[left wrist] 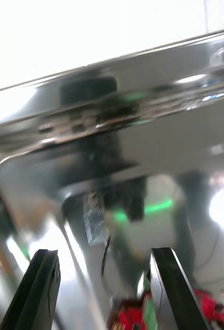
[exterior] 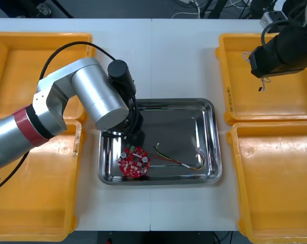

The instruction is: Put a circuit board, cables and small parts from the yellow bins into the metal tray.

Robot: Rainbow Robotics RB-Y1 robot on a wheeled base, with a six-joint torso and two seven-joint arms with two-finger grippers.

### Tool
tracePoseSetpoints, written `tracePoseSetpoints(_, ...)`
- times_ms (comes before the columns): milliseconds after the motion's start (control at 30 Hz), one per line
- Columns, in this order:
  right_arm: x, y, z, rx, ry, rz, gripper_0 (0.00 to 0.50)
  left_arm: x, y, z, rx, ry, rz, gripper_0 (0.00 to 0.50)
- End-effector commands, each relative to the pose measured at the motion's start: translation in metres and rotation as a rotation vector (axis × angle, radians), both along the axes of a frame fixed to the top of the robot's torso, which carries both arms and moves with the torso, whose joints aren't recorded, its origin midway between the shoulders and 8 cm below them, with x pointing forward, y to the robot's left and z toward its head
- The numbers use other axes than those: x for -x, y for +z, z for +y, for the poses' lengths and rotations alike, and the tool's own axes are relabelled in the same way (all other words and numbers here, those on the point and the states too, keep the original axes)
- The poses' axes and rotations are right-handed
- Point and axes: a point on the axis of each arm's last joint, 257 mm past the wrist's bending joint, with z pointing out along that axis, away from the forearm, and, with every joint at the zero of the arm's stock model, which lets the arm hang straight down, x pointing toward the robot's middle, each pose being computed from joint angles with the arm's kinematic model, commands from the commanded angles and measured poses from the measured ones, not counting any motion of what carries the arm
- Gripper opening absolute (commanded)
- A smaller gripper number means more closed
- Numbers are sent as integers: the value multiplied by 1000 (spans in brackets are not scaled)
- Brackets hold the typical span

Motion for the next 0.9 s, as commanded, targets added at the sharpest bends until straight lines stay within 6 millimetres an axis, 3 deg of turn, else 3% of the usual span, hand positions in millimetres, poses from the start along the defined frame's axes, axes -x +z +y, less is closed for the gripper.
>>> tracePoseSetpoints(33,10,-6,38,33,120,-8,0,-5,51,-14,58,33,-47,500)
tracePoseSetpoints(300,25,-23,69,92,232,11,0,-14,103,5,91,104,-47,500)
tracePoseSetpoints(467,44,-45,89,130,317,39,0,-23,128,32,95,181,-44,500)
tracePoseSetpoints(767,80,-79,125,162,479,107,0,-44,155,71,143,301,-51,500)
tracePoseSetpoints(900,80,-84,143,177,553,81,0,-54,163,89,166,358,-51,500)
